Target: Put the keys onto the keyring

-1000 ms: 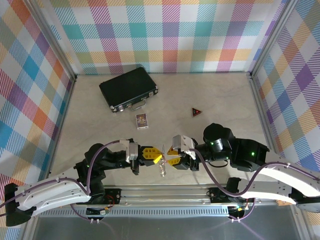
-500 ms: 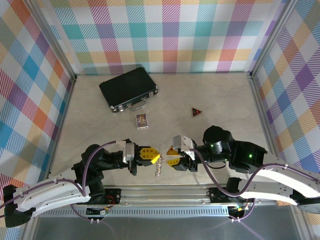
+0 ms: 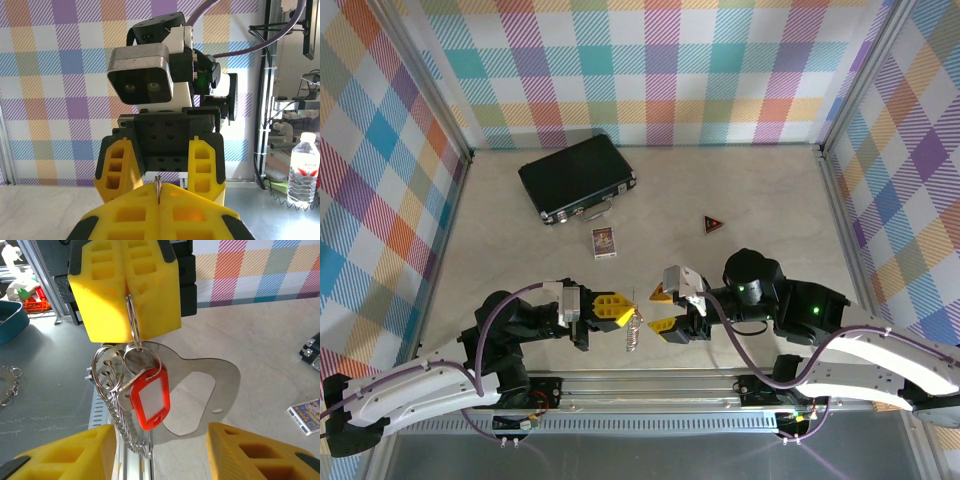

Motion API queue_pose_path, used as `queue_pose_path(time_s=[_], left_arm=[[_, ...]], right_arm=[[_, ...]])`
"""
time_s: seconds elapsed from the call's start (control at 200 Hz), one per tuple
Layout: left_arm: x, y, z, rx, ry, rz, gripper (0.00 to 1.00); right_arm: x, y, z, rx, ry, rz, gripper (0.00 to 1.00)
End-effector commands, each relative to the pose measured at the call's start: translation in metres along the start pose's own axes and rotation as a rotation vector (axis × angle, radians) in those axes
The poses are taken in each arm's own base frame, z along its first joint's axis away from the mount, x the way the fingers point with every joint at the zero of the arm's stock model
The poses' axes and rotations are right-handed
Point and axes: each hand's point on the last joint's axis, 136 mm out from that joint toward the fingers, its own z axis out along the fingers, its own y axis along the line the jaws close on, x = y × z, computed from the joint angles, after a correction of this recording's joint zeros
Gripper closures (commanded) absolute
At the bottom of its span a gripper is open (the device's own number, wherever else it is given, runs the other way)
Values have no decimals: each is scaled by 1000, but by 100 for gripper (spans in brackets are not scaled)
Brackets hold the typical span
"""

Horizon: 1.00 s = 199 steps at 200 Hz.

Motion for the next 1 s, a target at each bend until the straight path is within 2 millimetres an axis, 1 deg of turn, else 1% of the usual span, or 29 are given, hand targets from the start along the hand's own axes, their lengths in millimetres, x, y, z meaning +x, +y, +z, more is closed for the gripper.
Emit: queue_pose_path(time_s=[0.0,0.17,0.315,0.59,0.75,0.915,0.935,0.99], left_arm=[[-19,-1,-4,-6,-49,33,100],[-18,-1,-6,-14,-40,35,100],[-20,-1,-7,-14,-47,35,100],[-22,-3,-9,-10,-52,31,100],[-22,-2,-9,-12,-55,30,100],[-21,-2,-9,-12,-55,27,100],[-21,-2,-9,-14,-54,26,100],[-21,-2,-10,-13,-56,25,100]], right_arm=[[-7,-1,0,-7,-31,10,47],[-4,-3,-1,-6,-32,22,43],[-3,-3,-1,-11,-37,23,43],[2,-1,4,-32,-51,25,49],[-1,7,8,-84,-71,17,50],[2,9,13,-106,-90,9,49],[3,9,13,-110,-88,41,49],[3,9,15,-113,-93,44,50]])
